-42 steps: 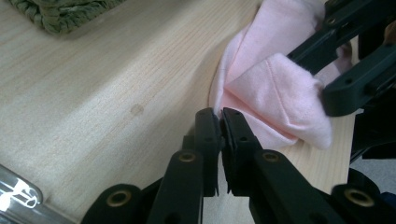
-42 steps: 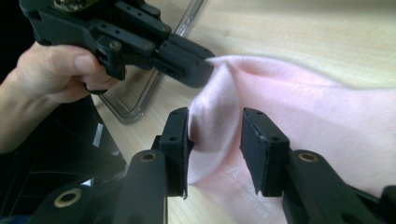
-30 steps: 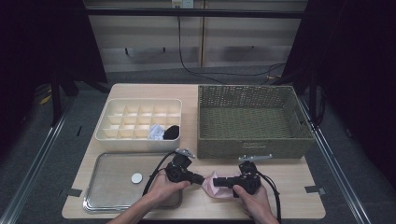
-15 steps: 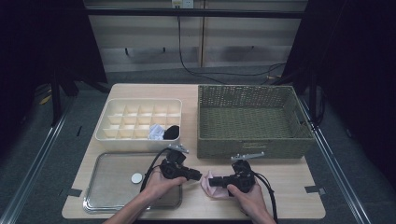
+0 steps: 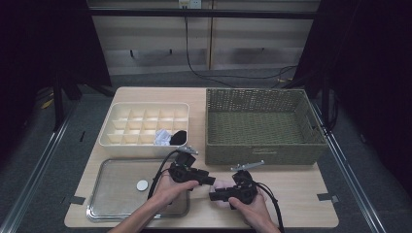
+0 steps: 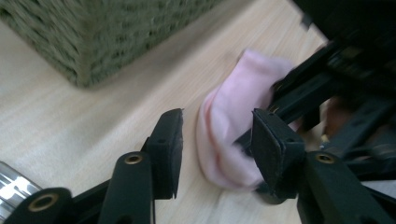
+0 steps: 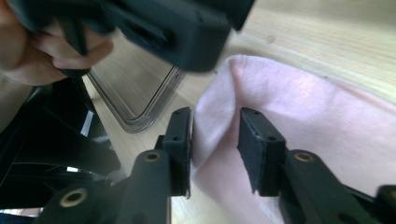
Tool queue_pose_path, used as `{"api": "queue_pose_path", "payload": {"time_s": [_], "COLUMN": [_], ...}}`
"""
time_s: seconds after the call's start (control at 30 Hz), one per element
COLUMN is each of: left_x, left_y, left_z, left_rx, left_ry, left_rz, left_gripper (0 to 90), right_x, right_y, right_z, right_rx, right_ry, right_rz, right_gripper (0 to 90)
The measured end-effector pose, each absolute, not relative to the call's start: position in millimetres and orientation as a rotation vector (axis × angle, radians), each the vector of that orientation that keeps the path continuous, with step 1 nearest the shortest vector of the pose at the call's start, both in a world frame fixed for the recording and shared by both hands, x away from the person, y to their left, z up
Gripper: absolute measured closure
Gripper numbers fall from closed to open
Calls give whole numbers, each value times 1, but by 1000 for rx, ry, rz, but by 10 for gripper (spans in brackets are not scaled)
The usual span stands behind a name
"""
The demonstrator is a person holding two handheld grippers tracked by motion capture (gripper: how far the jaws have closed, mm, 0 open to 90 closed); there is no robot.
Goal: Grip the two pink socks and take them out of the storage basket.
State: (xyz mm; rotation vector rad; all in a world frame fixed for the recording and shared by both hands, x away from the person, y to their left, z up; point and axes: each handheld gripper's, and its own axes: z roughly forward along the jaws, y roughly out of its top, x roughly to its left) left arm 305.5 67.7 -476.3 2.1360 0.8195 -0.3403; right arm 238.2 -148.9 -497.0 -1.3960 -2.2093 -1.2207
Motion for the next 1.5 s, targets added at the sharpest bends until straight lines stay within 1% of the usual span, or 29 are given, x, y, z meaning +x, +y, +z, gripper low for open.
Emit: {"api": "queue_pose_path", "payload": {"time_s": [0.03, 0.07, 0.13, 0.17, 0.2, 0.27, 0.33, 0.4, 0.5, 0.53, 0.57, 0.67, 0.7, 0.8, 0.93, 1.0, 1.07, 1.1, 1.17, 1.23, 1.27, 1.33, 1.4, 1.5], "left_x": [306, 307, 306, 305, 304, 304, 304, 304, 302, 302, 301, 297, 295, 292, 290, 289, 290, 291, 291, 291, 291, 291, 291, 292], "left_y": [67, 66, 64, 63, 63, 63, 63, 64, 64, 64, 64, 65, 65, 66, 64, 62, 62, 62, 62, 62, 61, 61, 61, 62], "left_z": [-479, -481, -482, -483, -483, -484, -484, -484, -482, -481, -481, -478, -476, -473, -479, -481, -483, -483, -484, -487, -487, -486, -485, -482], "left_rx": [2141, 2145, 2163, 2175, 2184, 2184, 2193, 2196, 2182, 2186, 2183, 2177, 2168, 2159, 2192, 2208, 2210, 2206, 2210, 2210, 2213, 2225, 2213, 2204], "left_ry": [830, 833, 820, 801, 792, 786, 789, 783, 783, 768, 769, 781, 783, 782, 773, 775, 763, 767, 779, 762, 761, 765, 766, 755], "left_rz": [-343, -343, -338, -336, -329, -337, -320, -324, -334, -340, -340, -350, -328, -345, -345, -343, -354, -359, -364, -383, -378, -375, -379, -390], "left_gripper": [533, 557, 626, 705, 705, 772, 830, 863, 862, 847, 813, 717, 699, 680, 645, 655, 702, 750, 801, 844, 857, 865, 868, 868], "right_x": [237, 236, 232, 228, 228, 225, 222, 220, 213, 210, 209, 206, 204, 203, 205, 206, 207, 208, 209, 209, 210, 210, 209, 207], "right_y": [-151, -153, -159, -167, -167, -182, -200, -219, -244, -251, -257, -273, -280, -283, -283, -280, -278, -277, -275, -275, -275, -275, -276, -278], "right_z": [-496, -494, -490, -485, -485, -479, -472, -466, -466, -467, -470, -481, -485, -486, -489, -490, -491, -492, -494, -495, -495, -494, -493, -488], "right_rx": [-1395, -1401, -1403, -1432, -1432, -1462, -1511, -1569, -1660, -1697, -1728, -1819, -1856, -1872, -1868, -1862, -1852, -1848, -1842, -1833, -1822, -1836, -1835, -1821], "right_ry": [-2208, -2201, -2195, -2184, -2184, -2166, -2160, -2151, -2127, -2125, -2121, -2096, -2060, -2061, -2048, -2063, -2066, -2071, -2092, -2075, -2071, -2091, -2080, -2060], "right_rz": [-1225, -1225, -1234, -1246, -1246, -1283, -1317, -1353, -1366, -1360, -1352, -1316, -1310, -1313, -1314, -1294, -1290, -1286, -1256, -1269, -1269, -1265, -1286, -1336], "right_gripper": [623, 616, 597, 603, 603, 637, 717, 753, 764, 744, 715, 668, 642, 624, 611, 627, 645, 648, 674, 731, 778, 829, 846, 847]}}
